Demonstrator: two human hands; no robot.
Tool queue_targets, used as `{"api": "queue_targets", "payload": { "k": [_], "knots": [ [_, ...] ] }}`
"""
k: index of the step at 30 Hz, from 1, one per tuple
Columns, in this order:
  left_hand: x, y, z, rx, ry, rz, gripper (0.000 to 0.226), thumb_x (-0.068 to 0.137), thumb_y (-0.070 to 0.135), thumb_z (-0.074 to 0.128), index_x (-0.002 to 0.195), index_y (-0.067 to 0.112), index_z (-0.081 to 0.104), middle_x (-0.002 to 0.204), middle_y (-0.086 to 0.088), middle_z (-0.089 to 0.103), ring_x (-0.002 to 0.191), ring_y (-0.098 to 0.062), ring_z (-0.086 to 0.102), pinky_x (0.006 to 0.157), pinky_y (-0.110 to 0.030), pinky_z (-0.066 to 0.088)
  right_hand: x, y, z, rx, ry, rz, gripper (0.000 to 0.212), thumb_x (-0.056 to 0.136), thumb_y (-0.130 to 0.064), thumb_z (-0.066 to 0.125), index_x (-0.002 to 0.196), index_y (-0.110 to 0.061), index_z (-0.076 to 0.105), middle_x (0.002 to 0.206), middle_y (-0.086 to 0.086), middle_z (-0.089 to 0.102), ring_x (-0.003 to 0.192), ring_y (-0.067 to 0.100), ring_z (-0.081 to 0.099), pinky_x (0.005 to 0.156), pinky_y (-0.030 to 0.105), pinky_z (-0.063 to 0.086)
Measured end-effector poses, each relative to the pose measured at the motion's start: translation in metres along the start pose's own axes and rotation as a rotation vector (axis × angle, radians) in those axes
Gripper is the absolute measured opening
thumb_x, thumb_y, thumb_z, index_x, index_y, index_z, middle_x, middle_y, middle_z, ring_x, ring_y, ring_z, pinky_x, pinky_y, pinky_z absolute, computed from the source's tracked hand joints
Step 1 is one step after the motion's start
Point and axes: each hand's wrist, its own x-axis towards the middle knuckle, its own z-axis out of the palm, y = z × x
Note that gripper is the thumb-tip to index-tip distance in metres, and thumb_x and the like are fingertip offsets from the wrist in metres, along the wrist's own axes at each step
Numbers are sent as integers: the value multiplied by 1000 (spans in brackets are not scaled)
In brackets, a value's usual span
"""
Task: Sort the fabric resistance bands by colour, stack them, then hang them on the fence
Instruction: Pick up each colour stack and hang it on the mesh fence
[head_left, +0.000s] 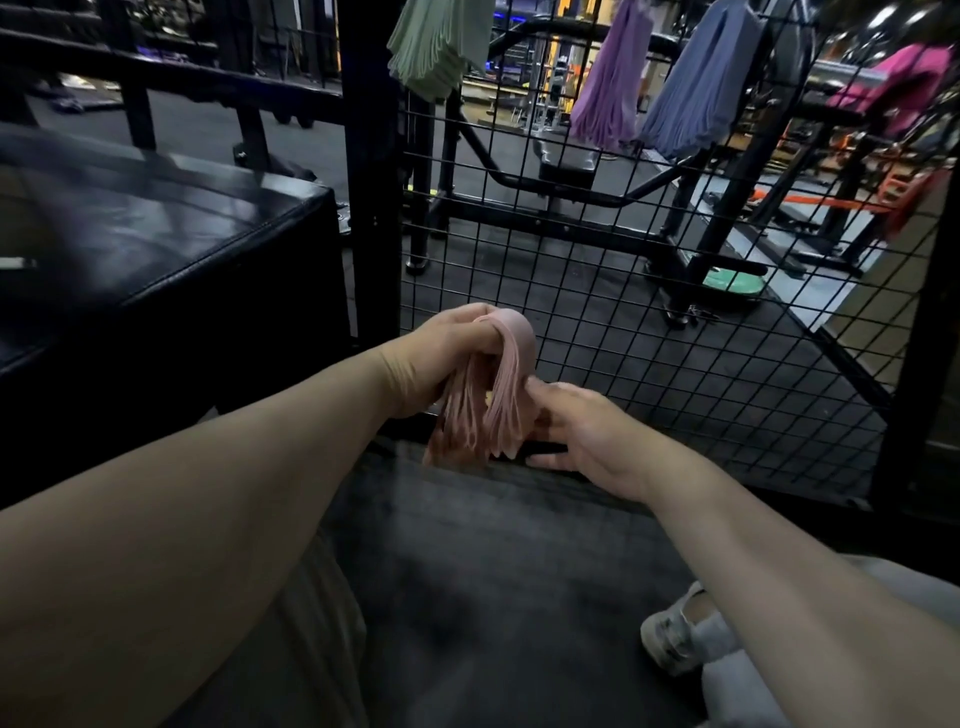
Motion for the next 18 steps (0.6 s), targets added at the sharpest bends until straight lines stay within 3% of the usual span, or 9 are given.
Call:
{"api": "queue_targets", "payload": {
  "k": [5,8,14,18],
  "knots": [
    [3,-4,-3,-24,1,26,23,76,11,64,99,10,64,84,-12,66,78,-27,62,74,-38,52,3,4,2,192,45,216,49,97,-57,45,109,-12,62,104,9,71,98,23,67,90,44,51],
    [5,-6,-3,40,-5,39,26,73,11,68,98,14,65,80,-7,67,73,-21,64,71,-34,53,2,2,7,298,21,322,44,98,-55,44,94,-13,59,74,1,63,76,18,63,80,36,46],
    [6,-7,-2,101,3,44,31,71,10,66,101,12,65,85,-8,66,77,-21,62,70,-32,52,5,1,10,540,31,347,25,94,-39,59,91,-14,60,83,1,53,81,15,51,70,28,46],
    [8,-7,-3,69,29,38,31,69,9,66,100,10,66,80,-8,66,71,-19,63,70,-33,53,7,6,6,562,15,299,18,95,-30,58,88,-14,62,74,-2,51,60,7,39,51,17,35]
  ]
}}
